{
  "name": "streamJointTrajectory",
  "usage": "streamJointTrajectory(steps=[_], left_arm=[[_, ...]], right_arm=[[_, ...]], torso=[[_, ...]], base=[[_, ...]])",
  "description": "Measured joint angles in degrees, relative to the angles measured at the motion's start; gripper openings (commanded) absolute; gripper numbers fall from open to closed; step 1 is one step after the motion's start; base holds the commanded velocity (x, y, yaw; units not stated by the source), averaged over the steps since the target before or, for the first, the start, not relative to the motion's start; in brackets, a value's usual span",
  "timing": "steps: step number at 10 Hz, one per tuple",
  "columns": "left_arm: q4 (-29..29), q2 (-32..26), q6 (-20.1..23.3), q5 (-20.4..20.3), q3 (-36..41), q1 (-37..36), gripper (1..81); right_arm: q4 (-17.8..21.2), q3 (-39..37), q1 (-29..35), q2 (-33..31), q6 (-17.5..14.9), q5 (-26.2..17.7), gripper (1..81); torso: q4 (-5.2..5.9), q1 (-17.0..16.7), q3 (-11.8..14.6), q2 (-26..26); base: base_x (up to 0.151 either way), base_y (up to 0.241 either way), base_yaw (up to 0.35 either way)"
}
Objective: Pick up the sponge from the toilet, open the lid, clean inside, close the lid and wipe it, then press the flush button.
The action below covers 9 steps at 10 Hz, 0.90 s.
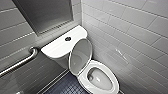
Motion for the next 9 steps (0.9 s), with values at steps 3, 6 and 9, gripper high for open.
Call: streamJointTrajectory(steps=[3,6,9], left_arm=[[0.0,0.26,0.04,-0.04,0.0,-0.02,81.1],[0.49,0.66,0.04,-0.13,0.0,-0.02,81.1],[0.66,1.05,0.01,-0.13,0.0,-0.02,81.1]], right_arm=[[-0.09,9.89,0.22,-6.07,-1.29,2.82,1.0],[-0.66,23.59,1.41,-12.24,-5.69,1.99,1.0],[-1.12,28.93,6.84,-12.43,-7.88,-1.99,1.0]], torso=[[0.0,0.0,0.0,-0.02],[0.0,0.0,0.0,-0.02],[0.0,0.0,0.0,-0.02]], base=[[0.0,0.0,0.0],[0.0,0.0,0.0],[0.0,0.0,0.0]])
